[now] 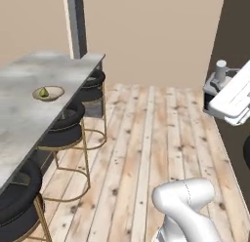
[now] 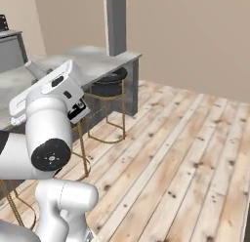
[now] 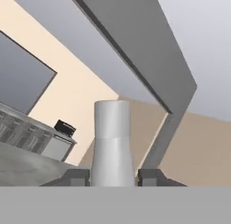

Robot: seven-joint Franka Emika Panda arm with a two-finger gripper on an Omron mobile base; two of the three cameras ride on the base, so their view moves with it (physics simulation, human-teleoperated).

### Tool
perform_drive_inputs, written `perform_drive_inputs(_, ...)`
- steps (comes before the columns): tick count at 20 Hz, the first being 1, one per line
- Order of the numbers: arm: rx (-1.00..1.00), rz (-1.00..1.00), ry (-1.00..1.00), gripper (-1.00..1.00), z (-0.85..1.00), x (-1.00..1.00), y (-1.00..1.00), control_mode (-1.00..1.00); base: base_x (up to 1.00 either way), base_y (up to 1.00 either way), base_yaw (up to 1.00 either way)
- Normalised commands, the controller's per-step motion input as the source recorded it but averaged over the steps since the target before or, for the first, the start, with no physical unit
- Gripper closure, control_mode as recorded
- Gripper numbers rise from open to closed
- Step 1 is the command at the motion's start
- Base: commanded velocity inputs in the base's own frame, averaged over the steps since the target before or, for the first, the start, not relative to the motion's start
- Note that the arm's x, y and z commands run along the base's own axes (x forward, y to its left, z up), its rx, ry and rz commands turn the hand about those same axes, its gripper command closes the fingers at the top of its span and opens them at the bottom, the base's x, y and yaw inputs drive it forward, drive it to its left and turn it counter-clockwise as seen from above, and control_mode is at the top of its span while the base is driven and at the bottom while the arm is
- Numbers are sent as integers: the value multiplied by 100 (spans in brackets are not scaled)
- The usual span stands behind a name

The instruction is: There is a bowl on the dining counter. Grab a lemon wedge from the fridge and place it in the bowl. Then get the liquor bottle and glass cup from the cabinet and place them next to the bowl.

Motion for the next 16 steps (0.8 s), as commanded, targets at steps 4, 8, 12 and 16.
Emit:
perform_drive_inputs(4, 0, 0, 0, 100, 0, 0, 0, 100, 93, -33, 57)
perform_drive_inputs(8, 0, 0, 0, 100, 0, 0, 0, 100, 94, -37, 55)
perform_drive_inputs(12, 0, 0, 0, 100, 0, 0, 0, 100, 94, -41, 53)
perform_drive_inputs(16, 0, 0, 0, 100, 0, 0, 0, 100, 94, -41, 53)
